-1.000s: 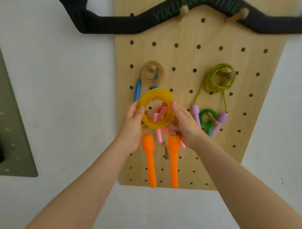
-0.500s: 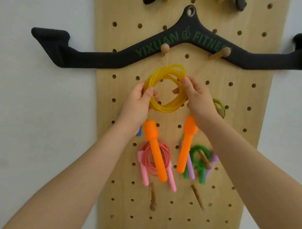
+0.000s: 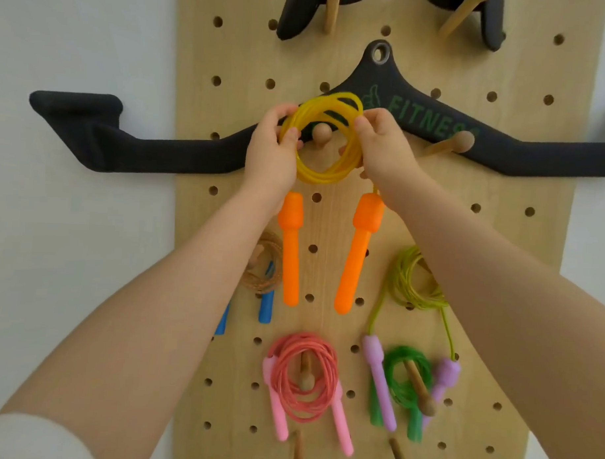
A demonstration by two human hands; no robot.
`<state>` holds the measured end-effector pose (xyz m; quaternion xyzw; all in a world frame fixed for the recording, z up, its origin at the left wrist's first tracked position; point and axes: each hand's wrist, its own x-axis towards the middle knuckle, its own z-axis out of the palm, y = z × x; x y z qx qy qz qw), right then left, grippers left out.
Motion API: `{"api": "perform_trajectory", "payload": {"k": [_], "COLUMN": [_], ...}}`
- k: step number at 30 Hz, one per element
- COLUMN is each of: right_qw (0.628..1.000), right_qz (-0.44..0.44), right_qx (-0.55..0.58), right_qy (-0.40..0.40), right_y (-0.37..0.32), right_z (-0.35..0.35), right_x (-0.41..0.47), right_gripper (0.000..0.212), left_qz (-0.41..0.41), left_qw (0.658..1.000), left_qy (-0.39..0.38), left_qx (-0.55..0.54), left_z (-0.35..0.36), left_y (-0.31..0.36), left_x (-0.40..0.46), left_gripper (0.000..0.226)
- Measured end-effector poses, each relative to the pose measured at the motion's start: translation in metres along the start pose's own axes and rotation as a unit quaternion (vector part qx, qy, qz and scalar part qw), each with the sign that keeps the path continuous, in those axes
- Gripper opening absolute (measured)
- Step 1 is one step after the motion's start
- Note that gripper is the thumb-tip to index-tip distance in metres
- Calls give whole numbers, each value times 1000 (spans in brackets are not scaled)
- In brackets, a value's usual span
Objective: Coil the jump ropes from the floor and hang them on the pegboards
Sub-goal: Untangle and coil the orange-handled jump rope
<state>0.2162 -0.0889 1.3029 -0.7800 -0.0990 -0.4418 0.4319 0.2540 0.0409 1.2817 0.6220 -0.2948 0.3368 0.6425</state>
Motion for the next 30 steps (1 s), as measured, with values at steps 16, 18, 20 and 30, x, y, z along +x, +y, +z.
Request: {"api": "perform_trajectory", "payload": {"k": [16, 18, 20, 30], "right_qw": [889, 906, 927, 954], "right_qz": [-25, 8, 23, -54], "right_qx": [-456, -424, -375, -292], "right_qy": [-6, -13, -20, 40], "right_y": [-2, 1, 9, -2], "right_z": [17, 21, 26, 21], "right_x": [6, -4, -17, -48], "right_gripper": [43, 65, 79, 79], "left_qz": [4, 7, 4, 33], "left_qw": [985, 980, 973, 963], "left_qy": [100, 72, 33, -15], "left_qx": [140, 183, 228, 268], "left_z": [20, 17, 17, 2], "left_y": [-20, -18, -16, 7], "left_x": [7, 0, -10, -36], "left_gripper": [40, 47, 53, 68]}}
